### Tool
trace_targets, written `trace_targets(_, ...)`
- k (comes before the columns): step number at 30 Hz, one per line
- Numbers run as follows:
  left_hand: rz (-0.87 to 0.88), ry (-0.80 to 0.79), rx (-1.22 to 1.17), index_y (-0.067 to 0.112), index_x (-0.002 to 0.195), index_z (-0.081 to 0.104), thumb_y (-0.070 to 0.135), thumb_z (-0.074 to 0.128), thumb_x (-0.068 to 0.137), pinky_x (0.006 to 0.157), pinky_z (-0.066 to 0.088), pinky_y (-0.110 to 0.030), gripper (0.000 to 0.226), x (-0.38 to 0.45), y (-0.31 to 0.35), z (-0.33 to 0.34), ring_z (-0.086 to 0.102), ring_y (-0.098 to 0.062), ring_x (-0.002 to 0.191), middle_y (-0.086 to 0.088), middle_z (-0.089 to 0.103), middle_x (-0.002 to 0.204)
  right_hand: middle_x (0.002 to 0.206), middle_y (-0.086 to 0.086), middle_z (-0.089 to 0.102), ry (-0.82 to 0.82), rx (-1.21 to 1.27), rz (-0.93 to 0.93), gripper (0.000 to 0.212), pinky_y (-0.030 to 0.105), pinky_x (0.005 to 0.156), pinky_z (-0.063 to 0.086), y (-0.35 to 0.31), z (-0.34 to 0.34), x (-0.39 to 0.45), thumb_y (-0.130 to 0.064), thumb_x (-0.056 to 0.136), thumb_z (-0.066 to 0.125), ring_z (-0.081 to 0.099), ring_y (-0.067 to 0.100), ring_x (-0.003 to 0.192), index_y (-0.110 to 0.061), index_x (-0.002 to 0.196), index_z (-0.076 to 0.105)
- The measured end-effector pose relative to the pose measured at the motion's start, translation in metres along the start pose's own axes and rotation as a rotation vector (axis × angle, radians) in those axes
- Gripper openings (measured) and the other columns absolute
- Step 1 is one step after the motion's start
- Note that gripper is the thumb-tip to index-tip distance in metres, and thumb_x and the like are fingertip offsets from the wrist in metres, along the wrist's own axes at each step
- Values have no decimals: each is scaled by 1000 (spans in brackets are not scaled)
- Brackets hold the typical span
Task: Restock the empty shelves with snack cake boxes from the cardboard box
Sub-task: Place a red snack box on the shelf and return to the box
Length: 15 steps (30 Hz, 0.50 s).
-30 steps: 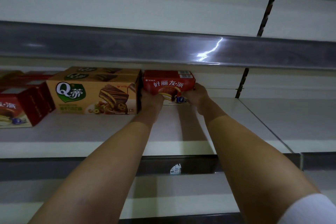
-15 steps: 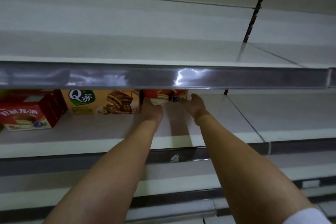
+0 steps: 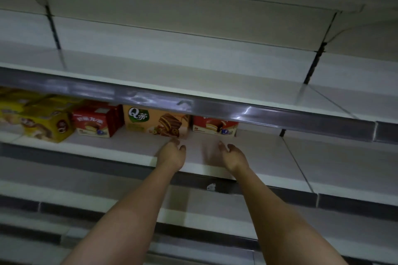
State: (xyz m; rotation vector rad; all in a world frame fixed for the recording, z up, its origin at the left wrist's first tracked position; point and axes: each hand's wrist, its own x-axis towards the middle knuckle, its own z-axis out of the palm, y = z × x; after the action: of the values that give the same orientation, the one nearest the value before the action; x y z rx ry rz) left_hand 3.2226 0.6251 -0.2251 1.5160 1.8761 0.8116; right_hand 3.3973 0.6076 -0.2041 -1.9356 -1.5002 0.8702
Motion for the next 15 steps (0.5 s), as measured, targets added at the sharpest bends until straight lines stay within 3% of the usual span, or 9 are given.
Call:
trace_targets(9,-156,237,-43,4,126,53,20,48,98,92,44,-35,32,-97,-49,-28,54,-34,114,-18,57,126,152,9,35,-200,-82,-250,67,35,109,29,-4,30,-61,-55,98,33,34,28,138,-12,149,30)
trace_targets(15,-312,314,-24,5,132,50,21,49,97,97,41,-33,39,-172,-106,-40,51,-32,120,-17,55,131,153,9,34,-381,-159,-351,69,37,110,28,0,74,-102,-58,96,35,34,29,138,-15,149,30)
